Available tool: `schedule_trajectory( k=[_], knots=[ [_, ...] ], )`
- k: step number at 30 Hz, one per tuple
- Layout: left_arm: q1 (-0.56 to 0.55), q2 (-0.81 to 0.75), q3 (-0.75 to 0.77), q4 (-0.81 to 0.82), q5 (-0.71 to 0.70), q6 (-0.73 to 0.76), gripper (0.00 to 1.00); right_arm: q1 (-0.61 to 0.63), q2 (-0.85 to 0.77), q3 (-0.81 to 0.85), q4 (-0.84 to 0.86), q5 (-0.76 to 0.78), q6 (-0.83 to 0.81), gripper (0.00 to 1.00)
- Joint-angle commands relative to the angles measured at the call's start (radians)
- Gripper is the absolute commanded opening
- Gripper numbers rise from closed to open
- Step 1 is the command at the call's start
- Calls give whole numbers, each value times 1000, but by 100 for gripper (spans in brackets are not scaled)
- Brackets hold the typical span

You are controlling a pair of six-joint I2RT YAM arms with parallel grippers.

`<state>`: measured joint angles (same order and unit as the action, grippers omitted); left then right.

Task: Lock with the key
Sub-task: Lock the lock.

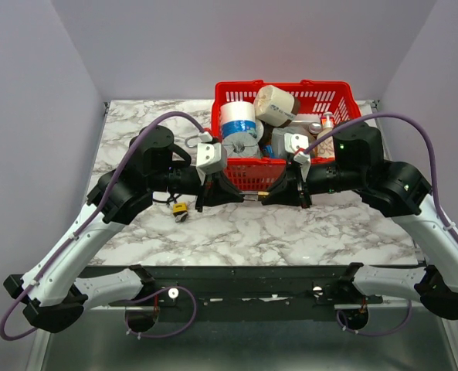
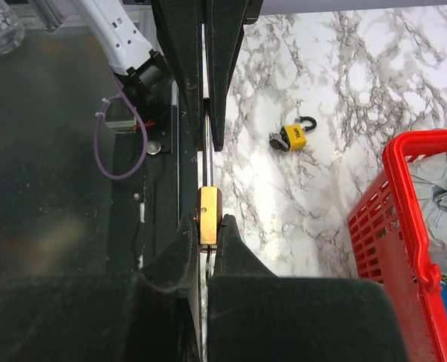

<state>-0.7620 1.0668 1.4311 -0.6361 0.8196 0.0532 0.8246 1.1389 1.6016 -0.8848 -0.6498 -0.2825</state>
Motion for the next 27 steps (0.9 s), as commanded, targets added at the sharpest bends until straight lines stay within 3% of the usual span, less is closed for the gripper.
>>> schedule_trajectory(
  k=[1, 13, 27],
  knots=[
    [-22, 10, 17, 44, 21, -49, 0, -4, 16, 35, 37, -24, -6, 1],
    [-42, 24, -17, 173, 21, -206, 0, 5, 53, 58, 37, -71, 0, 1],
    [-100, 41, -47, 231, -8, -205, 0, 44, 85, 63, 29, -116, 3, 1]
  ],
)
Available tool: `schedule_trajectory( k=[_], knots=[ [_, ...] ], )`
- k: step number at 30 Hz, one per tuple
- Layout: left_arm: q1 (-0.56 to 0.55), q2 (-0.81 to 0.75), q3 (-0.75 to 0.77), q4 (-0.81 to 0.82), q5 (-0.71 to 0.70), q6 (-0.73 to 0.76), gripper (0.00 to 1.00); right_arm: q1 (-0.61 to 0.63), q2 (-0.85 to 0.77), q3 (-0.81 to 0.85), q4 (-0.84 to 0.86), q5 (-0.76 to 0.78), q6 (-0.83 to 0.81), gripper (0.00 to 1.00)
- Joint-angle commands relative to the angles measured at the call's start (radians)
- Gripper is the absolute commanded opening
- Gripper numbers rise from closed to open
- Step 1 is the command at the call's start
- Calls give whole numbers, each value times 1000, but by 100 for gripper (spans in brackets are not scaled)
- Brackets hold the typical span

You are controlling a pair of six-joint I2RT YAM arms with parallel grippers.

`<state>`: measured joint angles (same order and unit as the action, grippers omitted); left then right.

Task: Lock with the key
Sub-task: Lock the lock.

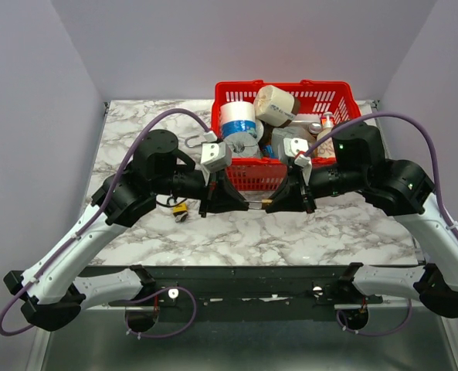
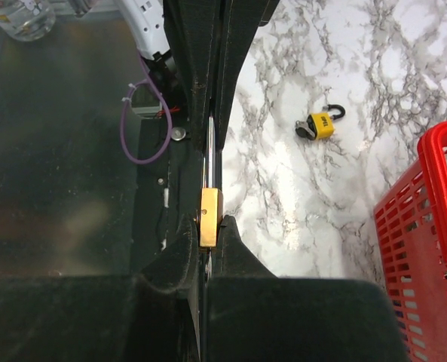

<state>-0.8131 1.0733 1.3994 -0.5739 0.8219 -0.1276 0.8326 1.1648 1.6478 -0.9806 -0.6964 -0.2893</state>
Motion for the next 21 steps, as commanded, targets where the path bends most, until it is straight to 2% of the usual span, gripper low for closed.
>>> schedule_trajectory(
  k=[1, 13, 21],
  knots=[
    [-50, 36, -16, 174, -10, -30, 0, 34, 61, 20, 126, -66, 12, 1],
    [-81, 22, -34, 181, -36, 28, 0, 34, 73, 23, 131, -123, 41, 1],
    [-81, 11, -13, 98, -70, 95, 0, 34, 52, 0, 115, -98, 29, 1]
  ],
)
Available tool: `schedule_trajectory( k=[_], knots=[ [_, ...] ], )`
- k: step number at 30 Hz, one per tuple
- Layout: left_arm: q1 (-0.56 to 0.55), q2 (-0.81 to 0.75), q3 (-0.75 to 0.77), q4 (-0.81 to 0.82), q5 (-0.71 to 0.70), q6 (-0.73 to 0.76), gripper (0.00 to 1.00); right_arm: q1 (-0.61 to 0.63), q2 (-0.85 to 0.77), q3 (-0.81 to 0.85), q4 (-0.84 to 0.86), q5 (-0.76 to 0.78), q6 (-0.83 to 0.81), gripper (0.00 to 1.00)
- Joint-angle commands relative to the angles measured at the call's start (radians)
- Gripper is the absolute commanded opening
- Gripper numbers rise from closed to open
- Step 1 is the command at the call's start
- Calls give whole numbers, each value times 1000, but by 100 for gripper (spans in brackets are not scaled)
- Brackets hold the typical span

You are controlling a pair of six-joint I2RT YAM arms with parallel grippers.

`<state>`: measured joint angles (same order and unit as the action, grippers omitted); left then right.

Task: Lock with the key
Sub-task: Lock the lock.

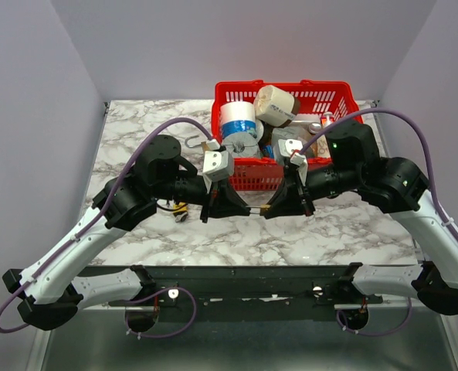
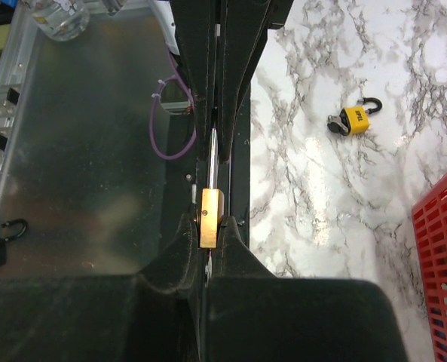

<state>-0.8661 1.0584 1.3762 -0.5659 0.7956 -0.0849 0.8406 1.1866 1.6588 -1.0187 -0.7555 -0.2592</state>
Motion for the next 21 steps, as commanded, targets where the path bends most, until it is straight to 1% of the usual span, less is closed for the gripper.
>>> schedule_trajectory(
  k=[1, 3, 8, 11, 17, 18, 19, 21],
  knots=[
    [-28, 25, 12, 87, -47, 54, 0, 28, 25, -14, 157, -31, -3, 1],
    [-28, 20, 8, 101, -35, 42, 0, 26, 22, -16, 167, -16, -8, 1],
    [-28, 37, -14, 234, -7, -110, 0, 26, 56, 19, 184, -5, -5, 1],
    [-28, 63, -12, 273, -3, -163, 0, 26, 80, 47, 184, -8, -11, 1],
    [-30, 75, -23, 282, 5, -179, 0, 28, 88, 58, 183, 5, -2, 1],
    [-8, 68, -31, 287, 20, -182, 0, 29, 82, 56, 178, 11, -3, 1],
    [5, 51, -38, 293, 27, -187, 0, 28, 76, 53, 175, 22, -2, 1],
    [50, 31, -51, 278, 34, -168, 0, 25, 50, 39, 169, 67, -3, 14]
  ],
)
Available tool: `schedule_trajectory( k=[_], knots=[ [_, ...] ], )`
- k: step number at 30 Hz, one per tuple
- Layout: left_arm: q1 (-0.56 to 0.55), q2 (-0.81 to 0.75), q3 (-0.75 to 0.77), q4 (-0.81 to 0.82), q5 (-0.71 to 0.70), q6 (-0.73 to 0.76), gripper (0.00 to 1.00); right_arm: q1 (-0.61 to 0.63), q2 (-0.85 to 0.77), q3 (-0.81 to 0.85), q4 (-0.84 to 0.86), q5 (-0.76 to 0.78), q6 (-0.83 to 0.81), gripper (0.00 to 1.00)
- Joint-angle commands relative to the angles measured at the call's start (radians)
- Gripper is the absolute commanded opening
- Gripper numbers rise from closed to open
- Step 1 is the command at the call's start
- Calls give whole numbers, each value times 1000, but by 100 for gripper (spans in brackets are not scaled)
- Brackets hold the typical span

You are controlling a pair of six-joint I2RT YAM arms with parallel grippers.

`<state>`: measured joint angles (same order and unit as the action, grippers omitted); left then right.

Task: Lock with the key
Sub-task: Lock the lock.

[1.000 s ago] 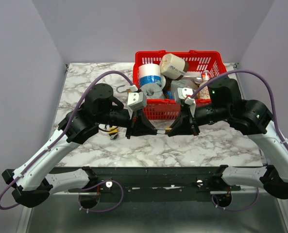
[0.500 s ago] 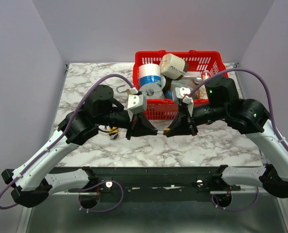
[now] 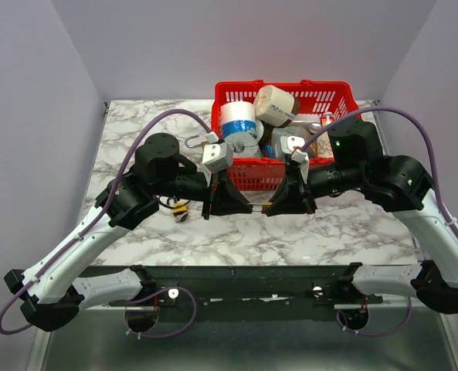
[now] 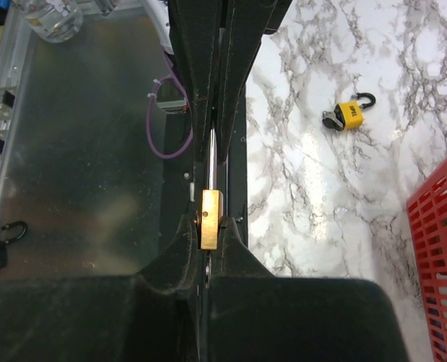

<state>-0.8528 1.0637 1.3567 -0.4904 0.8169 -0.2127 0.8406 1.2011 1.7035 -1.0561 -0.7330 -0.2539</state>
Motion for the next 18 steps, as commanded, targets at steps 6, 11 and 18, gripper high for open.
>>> schedule_trajectory(
  k=[6, 11, 18],
  knots=[
    [156, -34, -50, 89, 100, 57, 0, -20, -14, -44, 162, 69, -5, 46],
    [179, -53, -12, -121, 108, 255, 0, -34, -32, -47, 99, 96, -48, 50],
    [178, -27, 44, -264, 105, 441, 0, -35, 8, -15, 29, 101, -93, 57]
  ],
)
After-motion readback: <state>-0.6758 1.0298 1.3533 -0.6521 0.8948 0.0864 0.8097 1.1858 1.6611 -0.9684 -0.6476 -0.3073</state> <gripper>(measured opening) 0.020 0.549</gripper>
